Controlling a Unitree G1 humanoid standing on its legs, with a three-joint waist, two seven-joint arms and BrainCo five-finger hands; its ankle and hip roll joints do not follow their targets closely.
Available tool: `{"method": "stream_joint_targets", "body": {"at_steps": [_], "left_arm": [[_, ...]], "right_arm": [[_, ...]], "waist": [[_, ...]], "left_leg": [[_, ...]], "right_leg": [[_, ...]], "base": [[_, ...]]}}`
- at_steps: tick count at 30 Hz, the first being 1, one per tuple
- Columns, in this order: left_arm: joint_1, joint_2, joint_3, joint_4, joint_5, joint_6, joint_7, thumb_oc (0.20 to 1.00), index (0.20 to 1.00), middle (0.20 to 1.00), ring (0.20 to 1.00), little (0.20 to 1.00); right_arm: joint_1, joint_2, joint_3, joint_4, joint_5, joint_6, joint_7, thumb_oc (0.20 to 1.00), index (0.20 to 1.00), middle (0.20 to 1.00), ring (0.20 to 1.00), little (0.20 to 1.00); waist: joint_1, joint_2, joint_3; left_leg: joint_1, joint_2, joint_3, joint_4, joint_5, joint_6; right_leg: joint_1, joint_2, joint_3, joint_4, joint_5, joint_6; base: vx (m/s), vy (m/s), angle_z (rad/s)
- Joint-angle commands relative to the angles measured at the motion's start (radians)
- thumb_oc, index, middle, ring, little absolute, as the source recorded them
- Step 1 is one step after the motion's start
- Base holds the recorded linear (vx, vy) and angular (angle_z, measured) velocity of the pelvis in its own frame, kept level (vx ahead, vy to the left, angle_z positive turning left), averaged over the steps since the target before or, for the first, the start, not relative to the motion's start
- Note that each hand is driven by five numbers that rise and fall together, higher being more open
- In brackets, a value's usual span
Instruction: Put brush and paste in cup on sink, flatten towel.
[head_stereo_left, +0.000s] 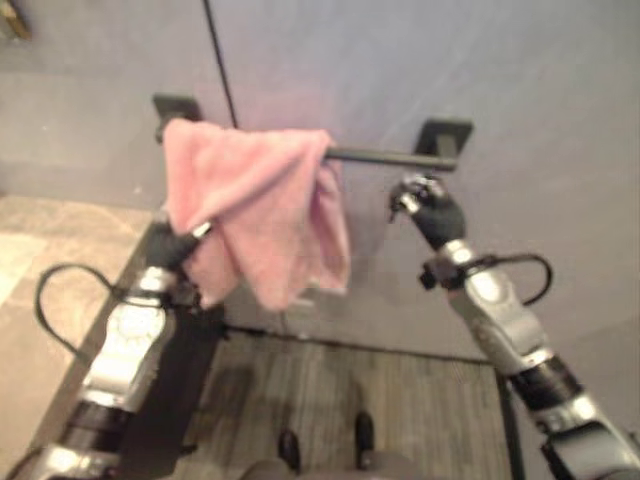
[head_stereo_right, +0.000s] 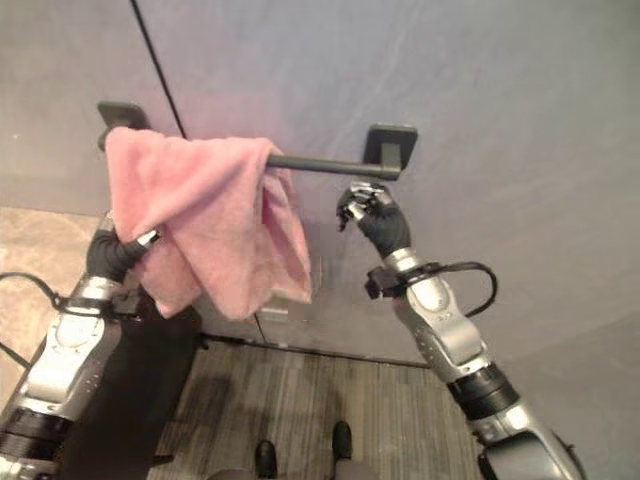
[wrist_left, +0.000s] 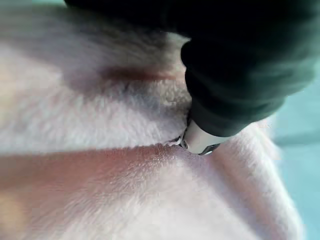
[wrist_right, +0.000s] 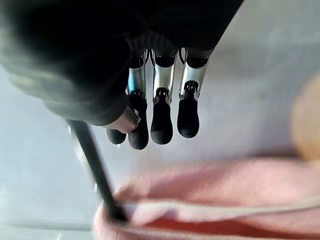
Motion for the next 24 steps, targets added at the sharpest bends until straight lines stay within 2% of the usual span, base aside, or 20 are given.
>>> {"method": "stream_joint_targets", "body": {"at_steps": [1, 2, 3, 6, 7, 8, 9, 10, 11, 13, 18, 21, 24], "left_arm": [[-0.057, 0.068, 0.033, -0.037, -0.020, -0.068, 0.024, 0.200, 0.200, 0.200, 0.200, 0.200], [-0.057, 0.070, 0.027, -0.031, -0.001, -0.062, 0.018, 0.200, 0.200, 0.200, 0.200, 0.200], [-0.070, 0.100, 0.017, -0.045, 0.075, -0.063, 0.014, 0.200, 0.200, 0.200, 0.200, 0.200], [-0.058, 0.074, 0.017, -0.045, 0.018, -0.066, 0.013, 0.200, 0.200, 0.200, 0.200, 0.200], [-0.058, 0.073, 0.017, -0.045, 0.026, -0.064, 0.014, 0.200, 0.200, 0.200, 0.200, 0.200], [-0.062, 0.084, 0.008, -0.044, 0.051, -0.060, 0.010, 0.200, 0.200, 0.200, 0.200, 0.200], [-0.067, 0.093, 0.001, -0.045, 0.066, -0.057, 0.011, 0.316, 0.316, 0.316, 0.316, 0.316], [-0.071, 0.094, -0.004, -0.051, 0.063, -0.059, 0.008, 0.573, 0.573, 0.573, 0.573, 0.573], [-0.075, 0.088, -0.010, -0.048, 0.056, -0.058, 0.009, 0.592, 0.592, 0.592, 0.592, 0.592], [-0.084, 0.086, -0.019, -0.046, 0.050, -0.056, 0.007, 1.000, 1.000, 1.000, 1.000, 1.000], [-0.101, 0.099, -0.034, -0.051, 0.054, -0.058, 0.003, 1.000, 1.000, 1.000, 1.000, 1.000], [-0.103, 0.087, -0.043, -0.052, 0.003, -0.060, -0.008, 1.000, 1.000, 1.000, 1.000, 1.000], [-0.115, 0.111, -0.050, -0.058, 0.005, -0.063, -0.016, 1.000, 1.000, 1.000, 1.000, 1.000]], "right_arm": [[-0.080, -0.013, -0.052, -0.072, -0.124, -0.057, -0.040, 0.200, 0.200, 0.200, 0.200, 0.200], [-0.076, -0.015, -0.051, -0.055, -0.147, -0.051, -0.051, 0.200, 0.200, 0.200, 0.200, 0.200], [-0.082, -0.012, -0.046, -0.052, -0.118, -0.055, -0.041, 0.200, 0.200, 0.200, 0.200, 0.200], [-0.083, 0.014, -0.036, -0.056, -0.072, -0.068, -0.025, 0.200, 0.200, 0.200, 0.200, 0.200], [-0.082, 0.016, -0.033, -0.049, -0.069, -0.066, -0.020, 0.451, 0.451, 0.451, 0.451, 0.451], [-0.084, 0.019, -0.017, -0.043, -0.059, -0.058, -0.007, 1.000, 1.000, 1.000, 1.000, 1.000], [-0.090, 0.015, -0.002, -0.035, -0.061, -0.045, -0.007, 1.000, 1.000, 1.000, 1.000, 1.000], [-0.097, 0.009, 0.018, -0.044, -0.047, -0.038, 0.011, 1.000, 1.000, 1.000, 1.000, 1.000], [-0.103, 0.005, 0.033, -0.040, -0.049, -0.033, 0.020, 1.000, 1.000, 1.000, 1.000, 1.000], [-0.122, -0.009, 0.059, -0.043, -0.049, -0.025, 0.035, 1.000, 1.000, 1.000, 1.000, 1.000], [-0.166, -0.017, 0.103, -0.020, -0.008, -0.028, 0.058, 1.000, 1.000, 1.000, 1.000, 1.000], [-0.190, -0.014, 0.132, -0.019, 0.039, -0.028, 0.079, 1.000, 1.000, 1.000, 1.000, 1.000], [-0.234, -0.020, 0.165, -0.011, 0.074, -0.024, 0.093, 1.000, 1.000, 1.000, 1.000, 1.000]], "waist": [[0.004, 0.002, -0.023], [0.003, 0.004, -0.023], [0.002, 0.004, -0.022], [0.005, 0.004, -0.022], [0.006, 0.004, -0.021], [0.008, 0.004, -0.021], [0.009, 0.005, -0.021], [0.011, 0.005, -0.021], [0.013, 0.004, -0.021], [0.016, 0.006, -0.019], [0.022, 0.008, -0.018], [0.025, 0.008, -0.018], [0.027, 0.007, -0.020]], "left_leg": [[-0.005, -0.034, 0.002, 0.013, -0.114, 0.070], [-0.006, -0.034, 0.002, 0.013, -0.114, 0.069], [-0.006, -0.034, 0.003, 0.013, -0.113, 0.068], [-0.006, -0.033, 0.002, 0.013, -0.113, 0.069], [-0.005, -0.033, 0.002, 0.013, -0.113, 0.068], [-0.004, -0.033, 0.003, 0.013, -0.113, 0.068], [-0.004, -0.033, 0.004, 0.013, -0.112, 0.067], [-0.003, -0.033, 0.003, 0.013, -0.112, 0.067], [-0.002, -0.033, 0.002, 0.013, -0.112, 0.067], [-0.003, -0.034, 0.000, 0.013, -0.110, 0.066], [-0.003, -0.036, -0.005, 0.013, -0.108, 0.067], [-0.004, -0.038, -0.008, 0.013, -0.108, 0.067], [-0.001, -0.038, -0.008, 0.013, -0.109, 0.067]], "right_leg": [[0.094, -0.057, -0.041, 0.004, -0.109, 0.054], [0.093, -0.057, -0.041, 0.004, -0.109, 0.054], [0.092, -0.056, -0.038, 0.004, -0.109, 0.053], [0.094, -0.057, -0.041, 0.004, -0.110, 0.052], [0.094, -0.057, -0.041, 0.004, -0.110, 0.052], [0.094, -0.057, -0.039, 0.004, -0.110, 0.051], [0.095, -0.057, -0.040, 0.004, -0.109, 0.051], [0.096, -0.057, -0.040, 0.004, -0.110, 0.051], [0.097, -0.057, -0.042, 0.004, -0.109, 0.050], [0.099, -0.057, -0.045, 0.004, -0.110, 0.050], [0.101, -0.059, -0.050, 0.004, -0.108, 0.050], [0.101, -0.062, -0.053, 0.004, -0.107, 0.051], [0.105, -0.062, -0.057, 0.004, -0.106, 0.051]], "base": [[-0.01, -0.016, -0.09], [-0.02, -0.012, -0.04], [-0.02, -0.009, -0.04], [0.00, 0.000, 0.00], [0.00, 0.000, 0.00], [0.00, 0.000, 0.00], [0.00, 0.000, 0.00], [0.00, 0.000, 0.00], [0.00, 0.000, 0.00], [0.00, 0.000, 0.00], [0.00, 0.000, 0.01], [0.00, 0.000, 0.00], [0.00, 0.000, 0.00]]}}
